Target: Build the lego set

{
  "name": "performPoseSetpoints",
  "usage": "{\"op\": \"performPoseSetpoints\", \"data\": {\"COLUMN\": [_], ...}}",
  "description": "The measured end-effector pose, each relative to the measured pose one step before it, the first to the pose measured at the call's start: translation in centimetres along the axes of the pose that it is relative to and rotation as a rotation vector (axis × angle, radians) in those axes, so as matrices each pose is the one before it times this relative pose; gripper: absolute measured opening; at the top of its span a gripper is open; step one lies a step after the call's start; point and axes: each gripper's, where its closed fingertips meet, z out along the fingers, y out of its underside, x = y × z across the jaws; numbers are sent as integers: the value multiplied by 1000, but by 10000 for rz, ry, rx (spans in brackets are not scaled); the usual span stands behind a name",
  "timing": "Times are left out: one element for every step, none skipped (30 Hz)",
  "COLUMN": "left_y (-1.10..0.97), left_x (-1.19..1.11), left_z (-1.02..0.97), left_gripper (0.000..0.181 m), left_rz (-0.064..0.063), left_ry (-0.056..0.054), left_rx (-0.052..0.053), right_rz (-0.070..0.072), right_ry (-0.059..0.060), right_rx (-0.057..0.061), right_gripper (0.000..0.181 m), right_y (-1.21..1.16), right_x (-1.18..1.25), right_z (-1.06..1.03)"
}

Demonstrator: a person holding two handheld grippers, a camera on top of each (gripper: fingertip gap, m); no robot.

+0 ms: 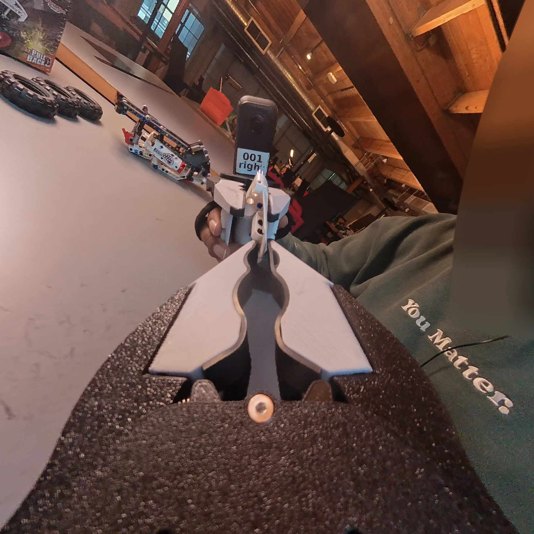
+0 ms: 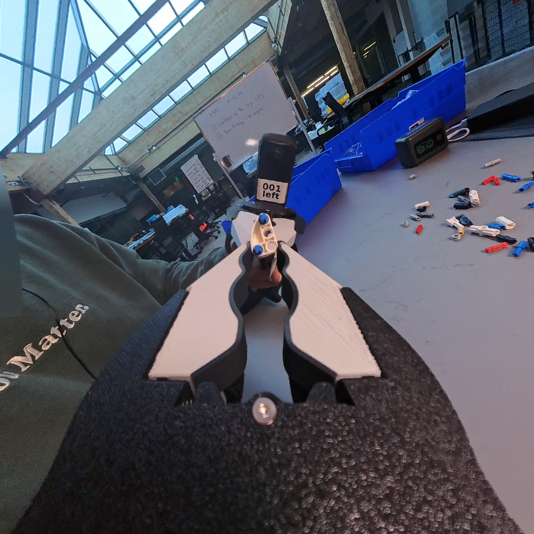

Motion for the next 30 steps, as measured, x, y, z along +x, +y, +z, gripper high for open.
{"op": "performPoseSetpoints", "data": {"left_y": [-264,-291,37,197,-10,-25,25,-9,-35,100,37,-58,-36,-20,9,-24,-13,-98,-111,-40,5,-25,-102,-175,16,120,59,8,-45,-32], "left_x": [31,-254,-193,-50,127,117,43,-29,-69,-57,3,28,48,3,-81,-116,-117,-93,-53,-1,-9,27,28,15,146,1,16,86,133,144], "left_z": [-111,-125,-87,-1,39,66,48,-32,-55,-12,2,-8,4,-13,-36,-46,-26,-13,-13,6,12,11,-21,-80,-45,9,23,13,-4,-2], "left_gripper": [8,14,14,13,10,8,8,8,7,7,6,6,6,6,6,6,6,6,7,7,7,9,10,6,2,2,2,2,1,1], "left_rz": [-255,-225,18,131,119,57,26,-10,-67,-54,16,-20,-139,-184,-202,-173,-112,-43,4,89,134,108,39,-15,-32,5,139,181,142,72], "left_ry": [165,-42,-76,-68,2,18,2,-6,0,-2,-17,8,64,88,59,33,-2,-35,-47,-55,-77,-46,-3,17,113,-8,-77,-69,-19,18], "left_rx": [201,189,-27,-134,4,4,-22,13,38,-61,-28,21,18,37,41,64,53,87,81,27,-20,-1,57,120,-12,-94,-74,-80,-55,-38], "right_rz": [-88,-118,-103,-57,-44,-39,-44,-41,-49,-75,-26,13,-27,-127,-190,-220,-151,-66,-29,-10,0,-31,-63,-55,-11,29,83,89,138,162], "right_ry": [29,15,17,70,41,0,4,20,51,52,12,-20,-19,18,76,100,94,81,61,26,24,14,21,23,47,-46,-42,-58,-91,-114], "right_rx": [-18,-59,-32,3,-31,-63,-50,-8,-26,-41,-21,2,-5,-21,-73,-87,-61,-16,6,27,41,10,-45,-59,-16,18,3,34,58,78], "right_gripper": [15,15,15,15,15,15,15,15,15,15,15,15,15,15,15,15,15,15,15,15,15,15,15,15,15,15,15,15,15,15], "right_y": [-11,64,81,47,81,109,102,34,43,75,40,-7,-20,0,59,117,78,44,2,-23,-46,-6,88,139,77,23,20,-8,-75,-104], "right_x": [22,-18,-54,39,34,-18,-25,-19,57,58,15,-10,-23,-23,43,78,84,87,84,34,7,-27,-32,-9,47,-45,4,-35,-94,-123], "right_z": [-46,-34,28,49,42,46,80,43,23,14,-13,-15,-2,-14,4,-11,-17,-1,-17,-7,-1,33,64,94,72,3,-22,-13,18,20]}}
